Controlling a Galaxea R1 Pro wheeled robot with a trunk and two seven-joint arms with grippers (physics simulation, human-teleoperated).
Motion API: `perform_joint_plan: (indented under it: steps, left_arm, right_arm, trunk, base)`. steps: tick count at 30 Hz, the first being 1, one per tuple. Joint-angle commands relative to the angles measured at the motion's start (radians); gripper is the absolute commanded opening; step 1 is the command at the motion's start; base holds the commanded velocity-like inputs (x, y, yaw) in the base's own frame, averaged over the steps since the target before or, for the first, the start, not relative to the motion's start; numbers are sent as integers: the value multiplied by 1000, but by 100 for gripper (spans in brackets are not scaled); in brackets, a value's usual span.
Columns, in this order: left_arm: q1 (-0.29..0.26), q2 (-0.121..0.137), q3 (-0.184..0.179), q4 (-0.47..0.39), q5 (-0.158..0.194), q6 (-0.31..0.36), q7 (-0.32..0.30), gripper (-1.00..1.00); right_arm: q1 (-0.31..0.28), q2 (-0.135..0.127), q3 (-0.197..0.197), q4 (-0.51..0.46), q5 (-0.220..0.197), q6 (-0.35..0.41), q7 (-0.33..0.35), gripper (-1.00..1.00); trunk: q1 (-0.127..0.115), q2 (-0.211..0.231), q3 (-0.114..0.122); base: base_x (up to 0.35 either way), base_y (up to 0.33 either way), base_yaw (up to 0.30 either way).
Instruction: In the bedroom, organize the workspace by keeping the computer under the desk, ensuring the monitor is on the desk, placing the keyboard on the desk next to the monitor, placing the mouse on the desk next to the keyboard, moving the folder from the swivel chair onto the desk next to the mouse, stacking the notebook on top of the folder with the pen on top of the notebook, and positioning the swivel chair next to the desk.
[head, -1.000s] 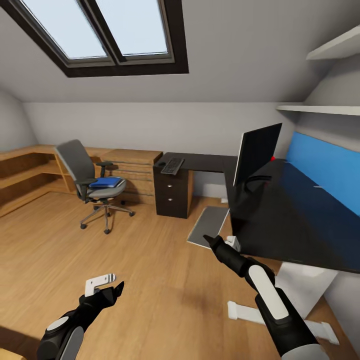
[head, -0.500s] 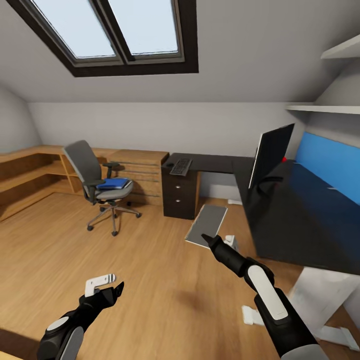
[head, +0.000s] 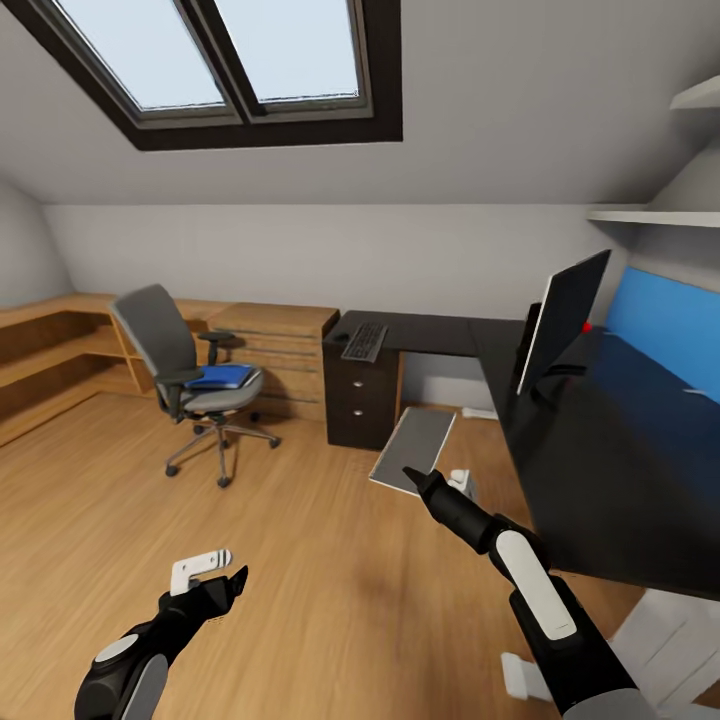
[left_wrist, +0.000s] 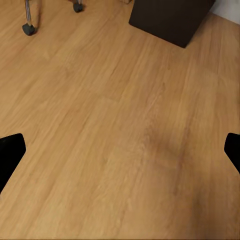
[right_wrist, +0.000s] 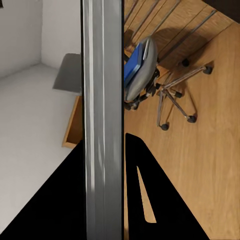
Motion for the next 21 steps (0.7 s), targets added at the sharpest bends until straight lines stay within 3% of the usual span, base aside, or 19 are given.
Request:
perform_joint_plan:
  steps: [1, 15, 21]
  left_arm:
    - [-1, 0, -1, -1, 11, 5, 8, 100]
    - [-1, 0, 0, -1, 11, 3, 7, 100]
    - [-1, 0, 1, -1, 11, 3, 6, 100]
  right_arm:
    - [-1, -1, 1, 0, -2, 2, 5, -100]
    - [-1, 0, 1, 0, 28, 1, 6, -100]
    - [-1, 1, 1, 0, 29, 2, 6, -100]
  trunk:
    - [1, 0, -1]
    - [1, 0, -1]
    - [-22, 42, 18]
  base:
    - [329, 0, -21]
    - [329, 0, -175]
    - [311, -19, -46]
